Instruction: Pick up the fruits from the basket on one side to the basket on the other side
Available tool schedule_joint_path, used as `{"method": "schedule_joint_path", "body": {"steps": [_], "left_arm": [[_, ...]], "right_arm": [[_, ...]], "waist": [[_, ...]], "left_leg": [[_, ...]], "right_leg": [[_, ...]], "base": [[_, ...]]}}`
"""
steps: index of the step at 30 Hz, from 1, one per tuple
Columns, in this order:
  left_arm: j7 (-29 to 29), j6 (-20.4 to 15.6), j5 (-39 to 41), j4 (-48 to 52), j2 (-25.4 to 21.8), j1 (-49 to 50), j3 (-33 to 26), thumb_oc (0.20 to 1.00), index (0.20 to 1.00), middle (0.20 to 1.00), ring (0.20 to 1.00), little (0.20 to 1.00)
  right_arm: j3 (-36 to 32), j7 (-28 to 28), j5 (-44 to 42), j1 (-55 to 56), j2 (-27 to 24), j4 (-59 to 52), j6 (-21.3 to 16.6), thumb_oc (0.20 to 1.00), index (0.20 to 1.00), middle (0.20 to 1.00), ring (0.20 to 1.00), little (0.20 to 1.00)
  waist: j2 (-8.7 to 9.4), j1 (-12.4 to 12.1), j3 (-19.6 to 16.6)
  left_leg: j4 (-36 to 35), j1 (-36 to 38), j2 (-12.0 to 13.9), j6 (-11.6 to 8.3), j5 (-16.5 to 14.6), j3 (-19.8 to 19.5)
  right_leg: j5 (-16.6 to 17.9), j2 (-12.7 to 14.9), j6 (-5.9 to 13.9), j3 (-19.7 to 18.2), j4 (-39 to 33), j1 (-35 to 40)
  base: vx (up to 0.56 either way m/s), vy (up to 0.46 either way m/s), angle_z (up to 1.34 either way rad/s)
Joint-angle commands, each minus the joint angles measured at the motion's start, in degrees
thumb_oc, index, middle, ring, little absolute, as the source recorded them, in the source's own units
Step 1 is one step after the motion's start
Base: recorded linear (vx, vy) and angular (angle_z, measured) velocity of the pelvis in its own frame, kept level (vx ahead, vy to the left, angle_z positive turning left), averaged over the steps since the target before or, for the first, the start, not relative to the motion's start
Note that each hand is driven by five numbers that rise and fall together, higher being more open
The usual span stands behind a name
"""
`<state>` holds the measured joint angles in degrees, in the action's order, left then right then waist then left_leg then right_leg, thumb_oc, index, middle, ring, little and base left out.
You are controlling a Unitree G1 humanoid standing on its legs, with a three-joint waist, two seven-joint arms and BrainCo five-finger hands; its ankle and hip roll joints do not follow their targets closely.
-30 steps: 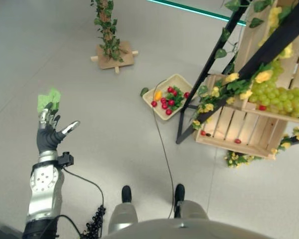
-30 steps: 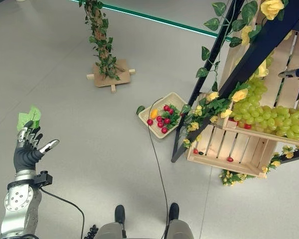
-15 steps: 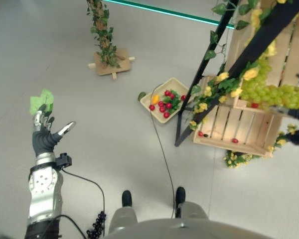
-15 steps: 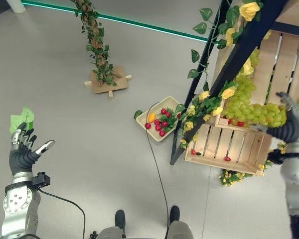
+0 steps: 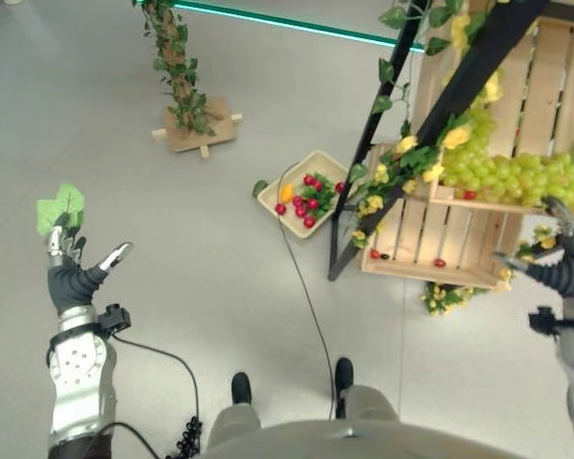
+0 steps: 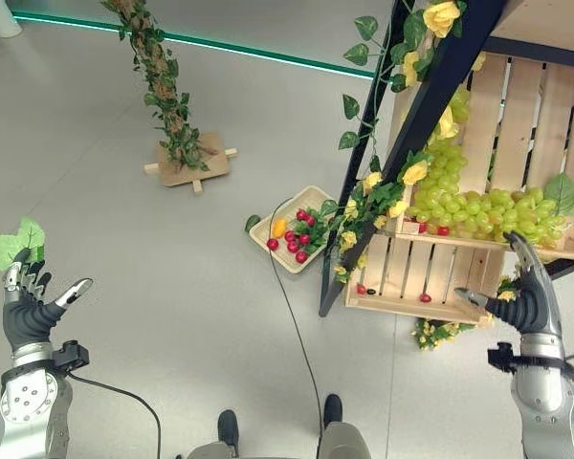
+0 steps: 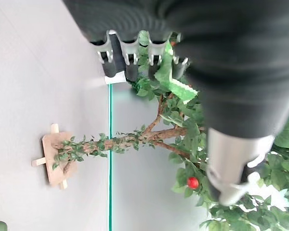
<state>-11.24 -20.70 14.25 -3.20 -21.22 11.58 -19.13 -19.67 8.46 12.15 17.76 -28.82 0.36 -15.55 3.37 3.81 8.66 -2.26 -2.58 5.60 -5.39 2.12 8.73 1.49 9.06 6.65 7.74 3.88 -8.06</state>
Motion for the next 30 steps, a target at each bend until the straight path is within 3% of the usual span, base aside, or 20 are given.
{"method": "schedule_joint_path", "body": {"steps": [1, 5, 6, 7, 10, 12, 17, 23, 24, 27, 30], "left_arm": [[-2.11, -5.58, -2.32, 4.13, -3.18, 0.63, -2.14, 1.000, 1.000, 1.000, 1.000, 1.000], [-2.57, -6.16, -2.42, 3.77, -3.78, 1.35, -1.38, 1.000, 1.000, 1.000, 1.000, 1.000], [-3.10, -6.45, -2.60, 3.91, -4.49, 1.68, -0.58, 1.000, 1.000, 1.000, 1.000, 1.000], [-3.15, -6.49, -2.61, 3.88, -4.46, 1.77, -0.62, 1.000, 1.000, 1.000, 1.000, 1.000], [-4.19, -6.75, -2.46, 3.56, -6.16, 1.72, 0.82, 1.000, 1.000, 1.000, 1.000, 1.000], [-4.44, -6.72, -2.50, 3.36, -6.63, 1.62, 1.25, 1.000, 1.000, 1.000, 1.000, 1.000], [-6.31, -6.24, -2.22, 2.78, -8.26, -0.21, 2.75, 1.000, 1.000, 1.000, 1.000, 1.000], [-7.45, -6.01, -2.13, 2.02, -7.88, -2.10, 2.72, 1.000, 1.000, 1.000, 1.000, 1.000], [-7.10, -5.91, -2.06, 2.03, -7.29, -2.37, 2.77, 1.000, 1.000, 1.000, 1.000, 1.000], [-6.97, -5.58, -2.15, 2.38, -7.02, -2.23, 2.73, 1.000, 1.000, 1.000, 1.000, 1.000], [-4.64, -5.10, -1.46, 2.23, -5.54, -1.45, 3.42, 1.000, 1.000, 1.000, 1.000, 1.000]], "right_arm": [[3.35, 0.49, -2.80, -0.02, -1.76, 0.50, -5.07, 1.000, 1.000, 1.000, 1.000, 1.000], [8.15, 1.29, 1.65, 2.28, -5.70, 3.22, -5.82, 1.000, 1.000, 1.000, 1.000, 1.000], [11.76, 1.62, 4.98, 3.18, -8.35, 5.50, -5.70, 0.937, 0.937, 0.937, 0.937, 0.937], [12.02, 1.86, 5.15, 3.03, -8.39, 5.77, -5.80, 0.934, 0.934, 0.934, 0.934, 0.934], [19.91, 2.63, 15.22, 4.30, -15.88, 7.76, -6.23, 0.956, 0.956, 0.956, 0.956, 0.956], [22.12, 3.37, 17.63, 3.69, -17.21, 9.24, -6.14, 1.000, 1.000, 1.000, 1.000, 1.000], [29.44, 3.35, 25.96, 2.62, -22.20, 13.27, -5.33, 1.000, 1.000, 1.000, 1.000, 1.000], [33.30, 1.27, 27.06, 0.08, -20.35, 20.36, -3.33, 1.000, 1.000, 1.000, 1.000, 1.000], [34.17, -0.74, 25.88, -0.84, -17.99, 25.87, -1.99, 1.000, 1.000, 1.000, 1.000, 1.000], [34.15, -0.49, 24.67, -2.07, -15.96, 28.87, -1.13, 1.000, 1.000, 1.000, 1.000, 1.000], [33.47, -1.68, 17.21, -5.06, -8.71, 40.99, 1.98, 1.000, 1.000, 1.000, 1.000, 1.000]], "waist": [[0.81, 0.78, 0.86], [0.87, 0.88, 0.86], [0.98, 0.75, 1.02], [0.98, 0.80, 0.96], [1.23, 0.31, 1.09], [1.27, 0.40, 1.05], [1.65, 0.02, 1.13], [1.91, -0.07, 1.28], [1.77, -0.32, 1.23], [1.90, -0.35, 1.32], [1.84, -0.79, 1.14]], "left_leg": [[6.12, 2.45, -0.56, 1.93, -8.78, -0.49], [5.85, 2.72, -0.57, 1.77, -8.62, -0.12], [5.73, 2.86, -0.57, 1.65, -8.47, 0.03], [5.70, 2.90, -0.57, 1.65, -8.47, 0.07], [5.48, 3.02, -0.49, 1.36, -8.26, -0.01], [5.39, 3.12, -0.45, 1.31, -8.21, -0.05], [5.32, 3.30, -0.38, 1.08, -8.08, -0.30], [5.50, 3.09, -0.38, 1.04, -8.07, -0.40], [5.56, 2.99, -0.30, 1.02, -8.09, -0.43], [5.57, 2.96, -0.31, 1.04, -8.05, -0.44], [5.40, 3.21, -0.17, 1.10, -8.08, -0.64]], "right_leg": [[-2.77, 0.98, 2.27, -0.35, 5.06, -0.21], [-2.49, 0.92, 2.37, -0.59, 4.74, -0.10], [-2.29, 0.90, 2.48, -0.66, 4.57, 0.01], [-2.29, 0.89, 2.49, -0.69, 4.55, 0.02], [-2.22, 0.91, 2.72, -0.53, 4.36, 0.20], [-2.26, 0.87, 2.74, -0.49, 4.36, 0.31], [-2.35, 0.91, 2.87, -0.11, 4.14, 0.65], [-2.34, 1.02, 2.82, 0.11, 4.10, 0.84], [-2.37, 1.09, 2.78, 0.23, 4.05, 0.93], [-2.30, 1.11, 2.78, 0.37, 4.05, 0.97], [-2.27, 1.23, 2.62, 0.80, 3.81, 1.41]], "base": [[-0.02, 0.013, -0.07], [-0.01, 0.013, -0.07], [0.00, 0.000, 0.00], [0.00, 0.000, 0.00], [0.00, -0.002, -0.01], [0.00, 0.000, 0.00], [0.00, 0.000, 0.00], [0.00, -0.005, 0.01], [0.00, 0.000, 0.00], [0.00, 0.000, 0.00], [0.00, -0.004, 0.03]]}}
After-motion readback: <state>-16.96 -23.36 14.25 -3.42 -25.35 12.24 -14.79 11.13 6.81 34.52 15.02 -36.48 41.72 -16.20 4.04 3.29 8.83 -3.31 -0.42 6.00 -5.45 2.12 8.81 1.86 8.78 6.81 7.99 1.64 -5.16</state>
